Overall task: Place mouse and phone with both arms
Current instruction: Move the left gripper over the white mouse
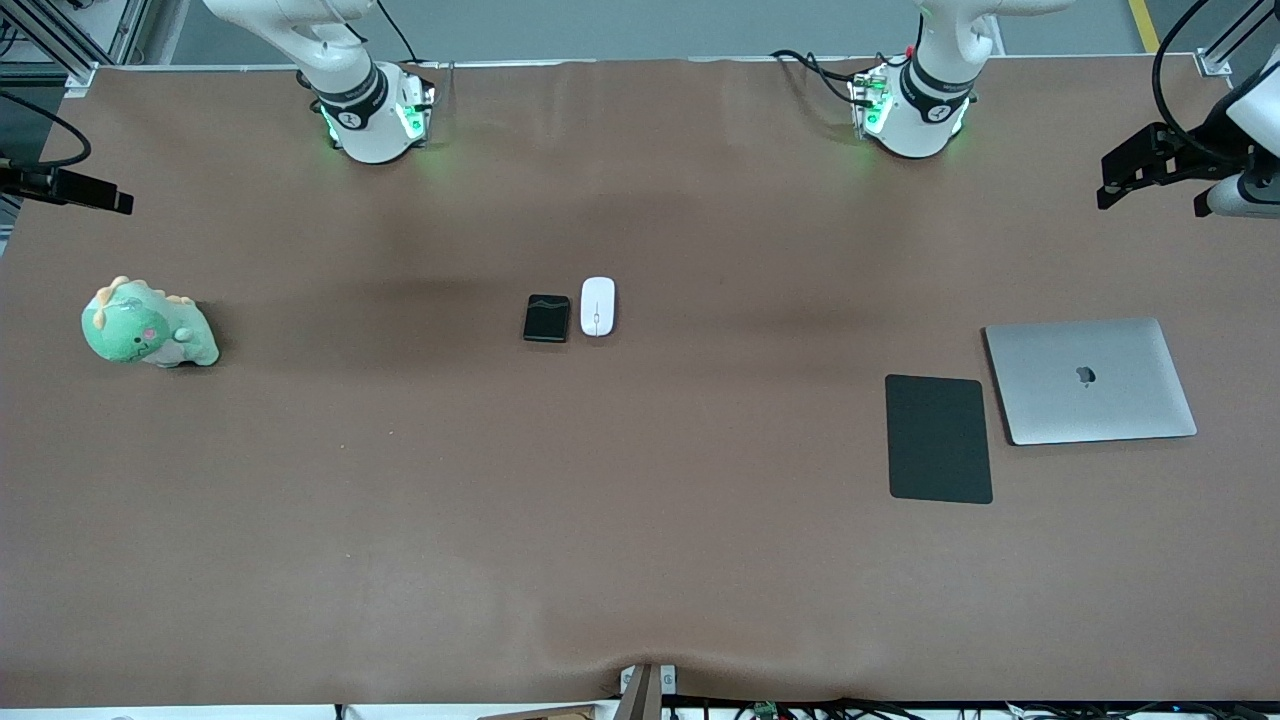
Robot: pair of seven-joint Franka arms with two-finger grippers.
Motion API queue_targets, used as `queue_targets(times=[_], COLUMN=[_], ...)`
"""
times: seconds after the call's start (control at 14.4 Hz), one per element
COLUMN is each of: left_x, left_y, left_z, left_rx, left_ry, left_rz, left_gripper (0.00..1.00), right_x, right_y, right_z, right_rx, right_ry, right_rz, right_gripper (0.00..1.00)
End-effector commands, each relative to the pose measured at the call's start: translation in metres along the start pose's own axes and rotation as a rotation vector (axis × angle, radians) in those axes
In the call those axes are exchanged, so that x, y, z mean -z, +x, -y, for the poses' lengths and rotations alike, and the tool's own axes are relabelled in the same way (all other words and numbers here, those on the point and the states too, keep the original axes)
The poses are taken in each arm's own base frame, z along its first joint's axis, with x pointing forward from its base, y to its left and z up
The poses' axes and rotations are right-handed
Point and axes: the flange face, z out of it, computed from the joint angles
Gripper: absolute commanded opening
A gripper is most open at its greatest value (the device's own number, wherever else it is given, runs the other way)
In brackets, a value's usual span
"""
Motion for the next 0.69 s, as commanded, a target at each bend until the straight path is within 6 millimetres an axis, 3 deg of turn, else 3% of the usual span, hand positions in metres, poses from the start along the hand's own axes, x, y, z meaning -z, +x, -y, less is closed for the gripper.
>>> queue_targets(times=[0.0, 0.21, 0.35, 0.62], left_x=[0.011, 0.008, -0.004, -0.017], left_y=[0.002, 0.009, 0.019, 0.032], left_z=[0.000, -0.006, -0.017, -0.076], left_rx=[0.017, 0.009, 0.004, 0.085], left_ry=[-0.034, -0.045, -0.040, -0.033], left_rz=[-0.011, -0.001, 0.029, 0.057], left_gripper=[1.00, 1.00, 1.00, 1.00], right_x=[0.002, 0.002, 0.002, 0.003], right_y=[0.001, 0.001, 0.001, 0.001], right_z=[-0.002, -0.003, -0.003, -0.003], right_rx=[-0.007, -0.008, -0.008, -0.010], right_ry=[0.007, 0.007, 0.007, 0.008], right_rz=[0.008, 0.008, 0.008, 0.006], right_gripper=[1.00, 1.00, 1.00, 1.00])
